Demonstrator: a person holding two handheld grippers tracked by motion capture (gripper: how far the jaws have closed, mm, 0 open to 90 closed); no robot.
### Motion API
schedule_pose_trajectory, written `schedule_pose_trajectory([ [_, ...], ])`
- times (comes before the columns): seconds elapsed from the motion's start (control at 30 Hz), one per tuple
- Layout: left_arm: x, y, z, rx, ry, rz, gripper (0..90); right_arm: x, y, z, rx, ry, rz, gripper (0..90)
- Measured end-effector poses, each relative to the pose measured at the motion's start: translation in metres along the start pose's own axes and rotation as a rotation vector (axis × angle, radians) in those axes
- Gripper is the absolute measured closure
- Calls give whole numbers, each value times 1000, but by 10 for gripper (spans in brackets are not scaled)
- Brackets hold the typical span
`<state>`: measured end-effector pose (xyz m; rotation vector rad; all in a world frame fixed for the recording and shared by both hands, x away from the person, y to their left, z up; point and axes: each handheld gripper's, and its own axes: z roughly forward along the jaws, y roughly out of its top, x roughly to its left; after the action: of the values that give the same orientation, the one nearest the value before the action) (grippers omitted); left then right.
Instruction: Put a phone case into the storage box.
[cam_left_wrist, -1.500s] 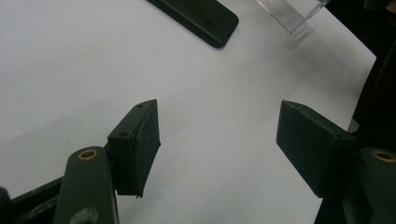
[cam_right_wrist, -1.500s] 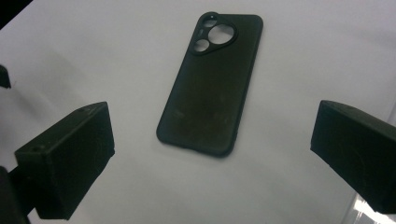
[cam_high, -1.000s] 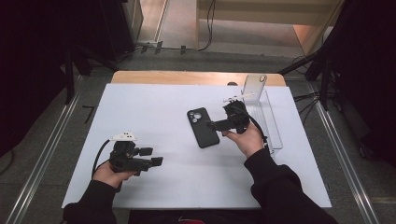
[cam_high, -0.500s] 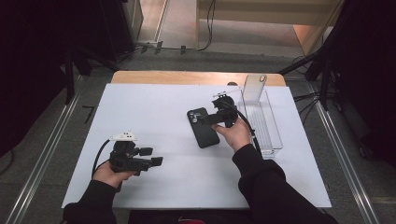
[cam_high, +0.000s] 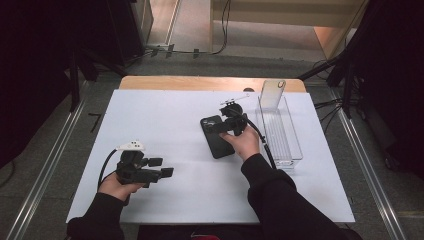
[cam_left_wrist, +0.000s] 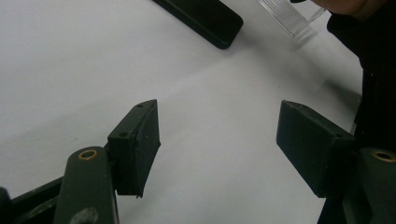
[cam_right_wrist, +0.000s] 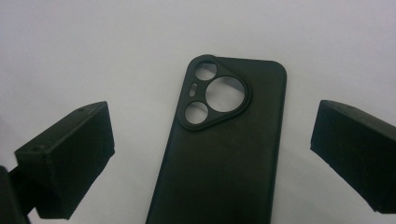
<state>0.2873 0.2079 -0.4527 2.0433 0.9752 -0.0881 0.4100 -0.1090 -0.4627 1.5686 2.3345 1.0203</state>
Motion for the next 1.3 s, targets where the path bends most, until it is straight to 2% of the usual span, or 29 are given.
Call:
schedule_pose_trajectory([
  [0.37, 0, 0, 0, 1, 2, 1, 303, 6, -9, 17, 44, -40, -48, 0],
  [0.63, 0, 0, 1, 2, 3, 2, 304, 4, -20, 25, 47, -55, -37, 0],
  [0.83, -1, 0, 1, 2, 4, 2, 303, 6, -29, 34, 59, -47, -37, 0],
  [1.0, 0, 0, 1, 4, 3, 0, 304, 13, -37, 38, 30, -106, -96, 0],
  [1.1, -1, 0, 1, 3, 5, 2, 304, 17, -39, 40, 19, -140, -112, 0],
  [1.2, 0, 0, 1, 4, 6, 0, 304, 19, -43, 41, 5, -163, -148, 0],
  [1.3, -1, 0, 1, 5, 5, -1, 304, 18, -46, 40, -20, -159, -157, 7],
])
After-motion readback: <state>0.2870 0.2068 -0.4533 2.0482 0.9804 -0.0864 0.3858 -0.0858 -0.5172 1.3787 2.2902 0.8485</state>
